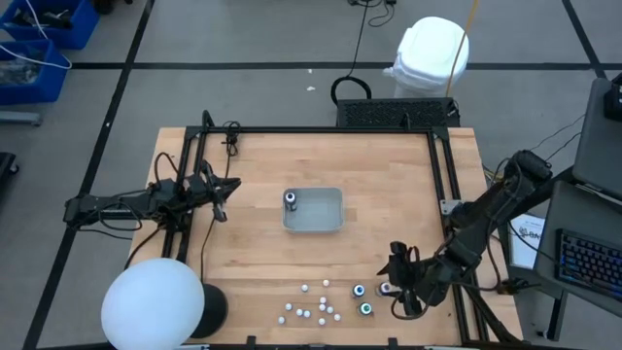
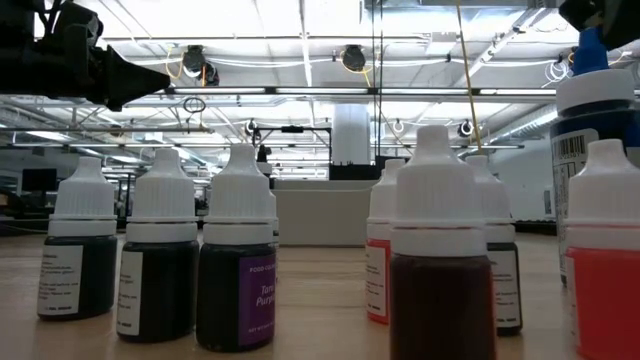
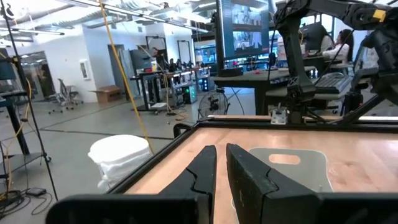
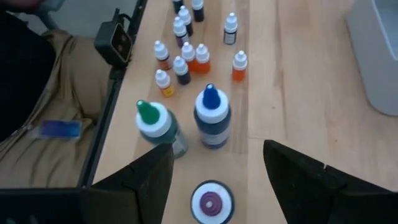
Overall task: Pick & Place food coloring
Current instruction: Put the large violet food coloring bottle into the gray bin
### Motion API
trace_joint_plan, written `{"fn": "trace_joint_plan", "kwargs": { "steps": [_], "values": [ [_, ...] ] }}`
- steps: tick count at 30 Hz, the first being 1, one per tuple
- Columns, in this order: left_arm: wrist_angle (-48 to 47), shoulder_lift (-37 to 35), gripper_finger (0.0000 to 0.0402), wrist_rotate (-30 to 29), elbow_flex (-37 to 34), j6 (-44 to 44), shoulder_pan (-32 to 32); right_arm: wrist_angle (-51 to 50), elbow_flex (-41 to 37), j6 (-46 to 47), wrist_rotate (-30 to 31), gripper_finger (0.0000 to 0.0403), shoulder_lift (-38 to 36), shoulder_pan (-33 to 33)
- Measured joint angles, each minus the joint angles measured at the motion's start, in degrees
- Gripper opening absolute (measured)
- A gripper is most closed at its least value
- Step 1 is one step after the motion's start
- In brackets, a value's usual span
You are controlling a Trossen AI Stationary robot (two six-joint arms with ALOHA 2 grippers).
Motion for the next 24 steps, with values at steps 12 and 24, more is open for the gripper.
{"fn": "trace_joint_plan", "kwargs": {
  "steps": [12, 24],
  "values": [
    [-0.9, 0.0, 0.0047, 0.0, 0.0, -1.7, 0.0, -3.5, 0.0, 7.3, 1.7, 0.0238, 1.0, 2.7],
    [-1.6, 0.0, 0.0047, 0.0, 0.0, -1.7, 0.0, -2.5, 0.0, 7.6, 1.7, 0.0238, 5.1, 2.6]
  ]
}}
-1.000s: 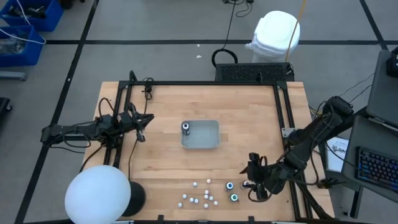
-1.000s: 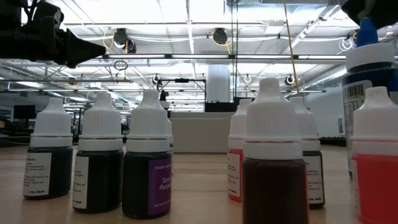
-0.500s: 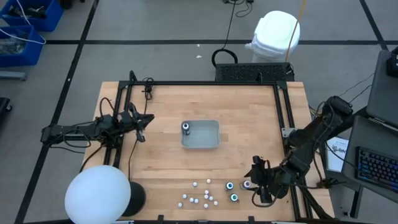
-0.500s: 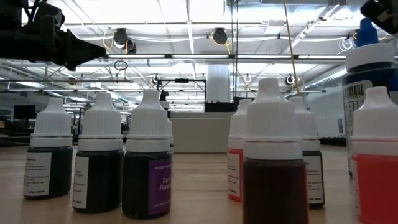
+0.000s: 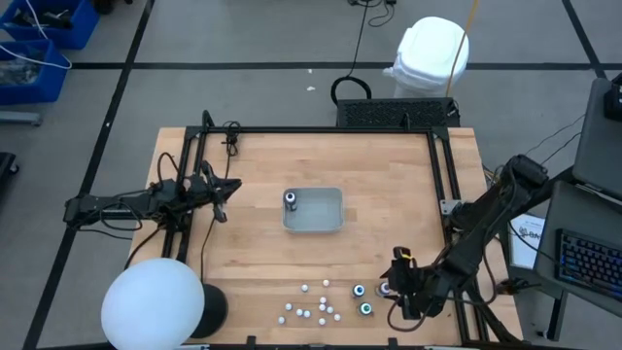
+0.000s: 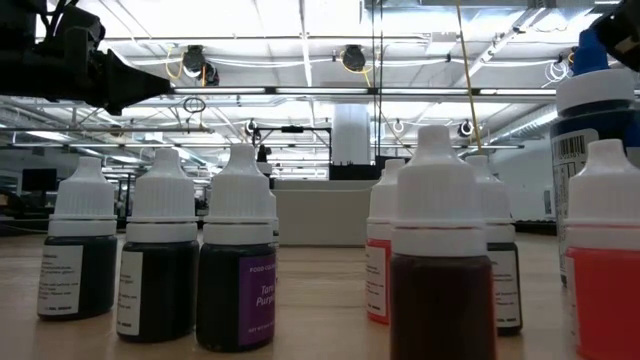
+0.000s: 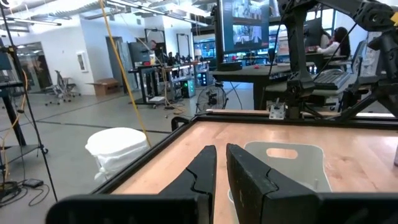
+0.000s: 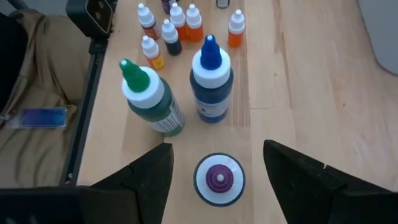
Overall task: Pick & Place food coloring
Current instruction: Put the large violet food coloring bottle into the gray bin
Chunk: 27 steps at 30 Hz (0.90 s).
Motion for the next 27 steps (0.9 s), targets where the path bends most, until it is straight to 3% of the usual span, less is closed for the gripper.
{"fn": "trace_joint_plan", "kwargs": {
  "steps": [20, 27],
  "values": [
    [0.2, 0.0, 0.0047, 0.0, 0.0, 0.0, 0.0, 0.0, 0.0, 2.3, -2.0, 0.0237, 4.3, 0.0],
    [0.2, 0.0, 0.0047, 0.0, 0.0, 0.0, 0.0, -2.8, 0.0, 5.1, -3.3, 0.0197, 4.3, 0.0]
  ]
}}
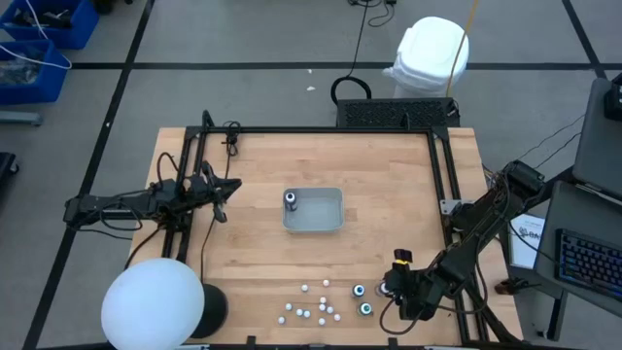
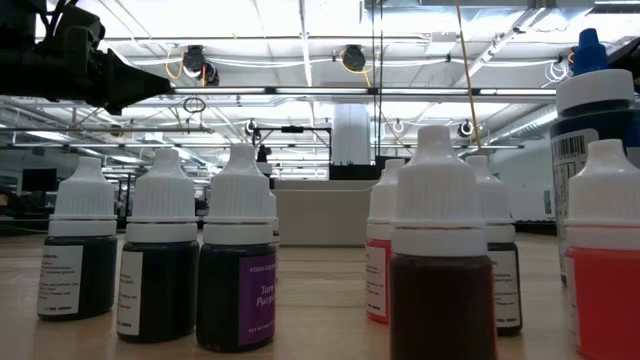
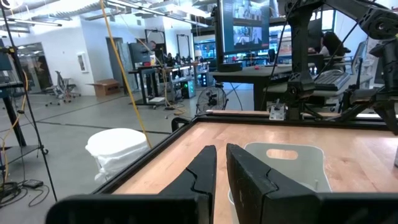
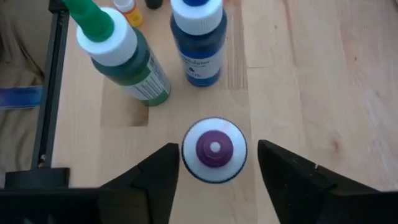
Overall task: Pick & Place food coloring
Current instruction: Put the large violet food coloring bottle into the gray bin
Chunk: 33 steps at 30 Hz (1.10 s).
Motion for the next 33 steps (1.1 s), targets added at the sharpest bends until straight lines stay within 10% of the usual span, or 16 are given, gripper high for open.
{"fn": "trace_joint_plan", "kwargs": {
  "steps": [33],
  "values": [
    [0.1, 0.0, 0.0047, 0.0, 0.0, 0.0, 0.0, 0.4, 0.0, -13.8, 5.0, 0.0113, -6.6, -3.5]
  ]
}}
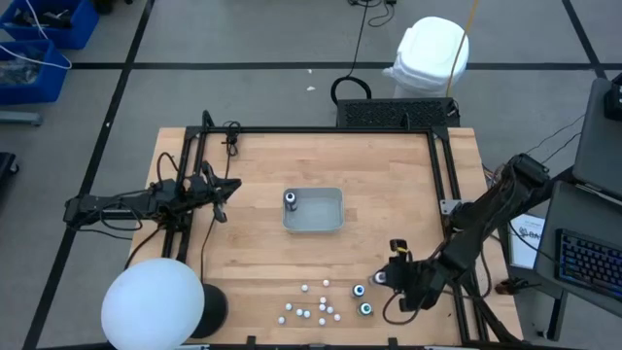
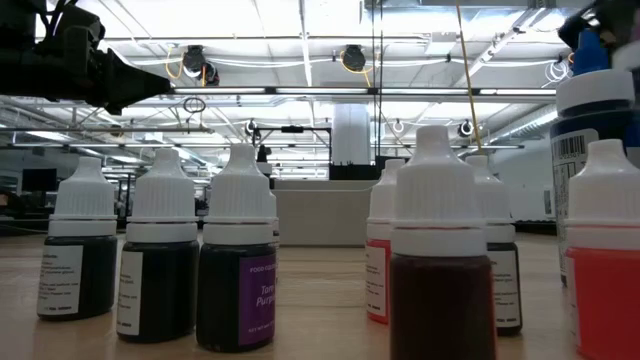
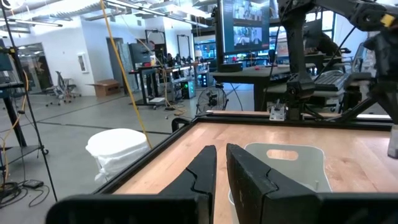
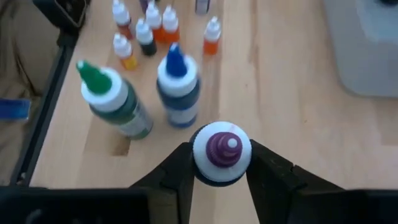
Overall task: Pick & Place food coloring
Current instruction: Put the large violet food coloring bottle into the gray bin
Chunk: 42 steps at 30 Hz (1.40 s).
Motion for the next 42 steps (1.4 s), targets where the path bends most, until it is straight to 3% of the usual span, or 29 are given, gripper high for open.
{"fn": "trace_joint_plan", "kwargs": {
  "steps": [11, 16, 28, 36, 42],
  "values": [
    [0.1, 0.0, 0.0047, 0.0, 0.0, 0.0, 0.0, -0.8, 0.3, -10.4, 1.0, 0.0114, -12.1, -11.9],
    [0.1, 0.0, 0.0047, 0.0, 0.0, 0.0, 0.0, 1.1, 3.6, -18.8, -5.1, 0.0109, -12.9, -20.5],
    [0.4, 0.0, 0.0047, 0.0, 0.0, 0.0, 0.0, 11.3, 12.0, -30.2, -11.8, 0.0109, 2.1, -35.7],
    [0.8, 0.0, 0.0047, 0.0, 0.0, 0.0, 0.0, 15.0, 18.1, -34.0, -12.6, 0.0115, 12.1, -40.5],
    [1.9, 0.0, 0.0047, 0.0, 0.0, 0.5, 0.0, 20.8, 20.6, -35.2, -17.2, 0.0111, 18.5, -42.4]
  ]
}}
